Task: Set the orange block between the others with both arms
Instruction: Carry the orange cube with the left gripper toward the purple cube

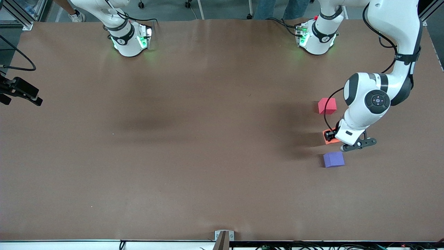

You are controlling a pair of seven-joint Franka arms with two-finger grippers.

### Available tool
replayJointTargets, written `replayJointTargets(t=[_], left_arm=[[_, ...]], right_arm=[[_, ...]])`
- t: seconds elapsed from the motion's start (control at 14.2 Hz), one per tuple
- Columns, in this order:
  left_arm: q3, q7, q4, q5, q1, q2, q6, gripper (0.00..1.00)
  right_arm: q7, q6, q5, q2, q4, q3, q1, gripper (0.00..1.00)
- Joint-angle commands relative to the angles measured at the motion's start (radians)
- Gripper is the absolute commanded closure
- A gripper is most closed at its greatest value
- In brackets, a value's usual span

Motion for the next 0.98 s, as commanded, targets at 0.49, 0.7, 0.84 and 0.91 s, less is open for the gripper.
replayJointTargets(t=[0.49,0.7,0.84,0.91], left_arm=[[-0.020,0.167,-0.191,0.012,0.060,-0.026,0.233,0.71],[-0.023,0.169,-0.210,0.012,0.060,-0.012,0.279,0.71],[-0.035,0.170,-0.210,0.012,0.062,-0.002,0.284,0.71],[-0.035,0.172,-0.210,0.012,0.063,0.000,0.290,0.71]], right_arm=[[0.000,0.004,-0.014,-0.009,-0.003,0.001,0.001,0.00],[0.002,0.007,-0.013,-0.009,-0.003,-0.001,-0.001,0.00],[0.003,0.007,-0.013,-0.009,-0.003,-0.001,-0.001,0.00],[0.002,0.007,-0.013,-0.009,-0.003,-0.001,-0.001,0.00]])
